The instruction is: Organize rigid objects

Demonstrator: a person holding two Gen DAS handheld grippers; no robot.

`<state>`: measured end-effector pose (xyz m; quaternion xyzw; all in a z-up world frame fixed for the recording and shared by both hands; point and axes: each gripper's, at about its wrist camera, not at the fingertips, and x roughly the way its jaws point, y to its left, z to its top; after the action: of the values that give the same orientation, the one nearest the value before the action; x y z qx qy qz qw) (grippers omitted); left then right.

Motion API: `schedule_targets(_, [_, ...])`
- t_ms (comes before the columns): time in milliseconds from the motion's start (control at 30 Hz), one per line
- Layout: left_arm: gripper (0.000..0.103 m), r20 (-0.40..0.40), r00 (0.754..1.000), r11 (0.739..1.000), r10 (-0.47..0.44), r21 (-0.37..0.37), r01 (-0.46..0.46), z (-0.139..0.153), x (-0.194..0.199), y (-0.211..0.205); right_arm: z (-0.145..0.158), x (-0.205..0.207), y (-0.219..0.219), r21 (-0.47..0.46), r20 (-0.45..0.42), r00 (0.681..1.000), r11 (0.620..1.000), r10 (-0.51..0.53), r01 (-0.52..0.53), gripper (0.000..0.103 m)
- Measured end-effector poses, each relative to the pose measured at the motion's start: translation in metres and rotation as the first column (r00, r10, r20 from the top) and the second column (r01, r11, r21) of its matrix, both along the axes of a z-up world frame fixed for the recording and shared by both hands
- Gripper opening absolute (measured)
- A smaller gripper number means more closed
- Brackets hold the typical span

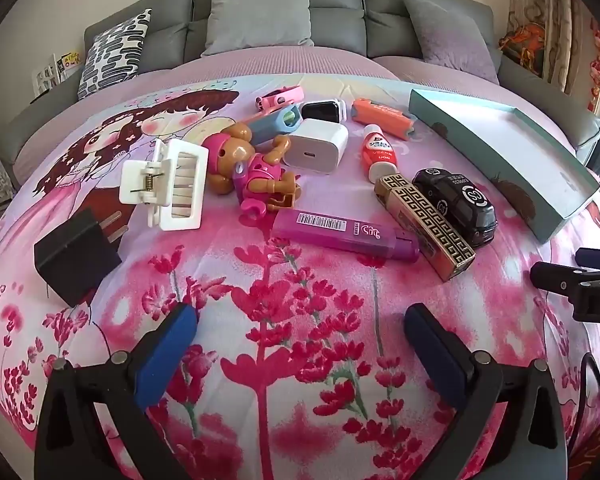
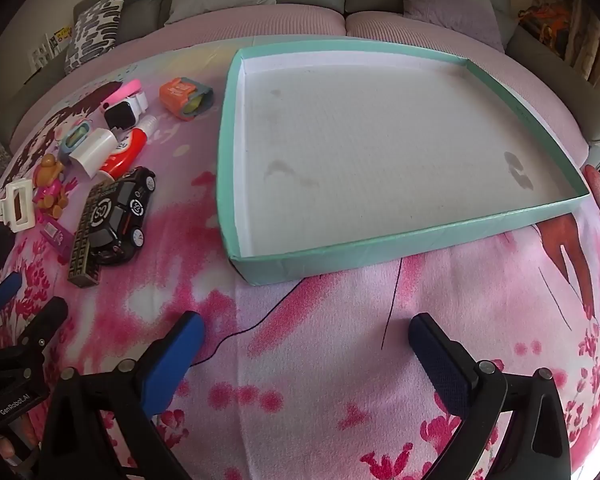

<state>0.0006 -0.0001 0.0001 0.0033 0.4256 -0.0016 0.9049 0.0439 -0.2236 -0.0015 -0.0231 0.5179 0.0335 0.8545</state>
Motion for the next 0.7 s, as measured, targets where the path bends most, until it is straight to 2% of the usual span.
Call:
schedule_targets(33, [0.103, -0.005, 1.000, 1.000, 0.000, -0.001, 0.000, 0.000, 0.001, 0.000, 0.000, 0.000, 0.000, -0.001, 0.000, 1.000, 1.000, 0.000, 0.000, 0.103])
schedule_targets(67, [0.103, 0.024, 1.000, 1.000, 0.000, 0.003, 0.000, 0.000, -0.001, 0.000, 0.000, 0.000, 0.000, -0.001, 0.001, 1.000, 1.000, 0.000, 0.000, 0.103])
schedule_targets(467, [0.103, 0.010, 1.000, 1.000, -0.003, 0.019, 0.003, -0.002, -0.002, -0.011, 0.000, 0.000, 0.000, -0.001, 0.001, 1.000, 1.000, 0.000, 0.000, 0.103])
schedule_targets(700, [0.103, 0.008, 1.000, 1.000, -0.005, 0.020, 0.005, -0.002, 0.004, -0.004, 0.000, 0.000, 0.000, -0.001, 0.001, 1.000, 1.000, 0.000, 0.000, 0.103])
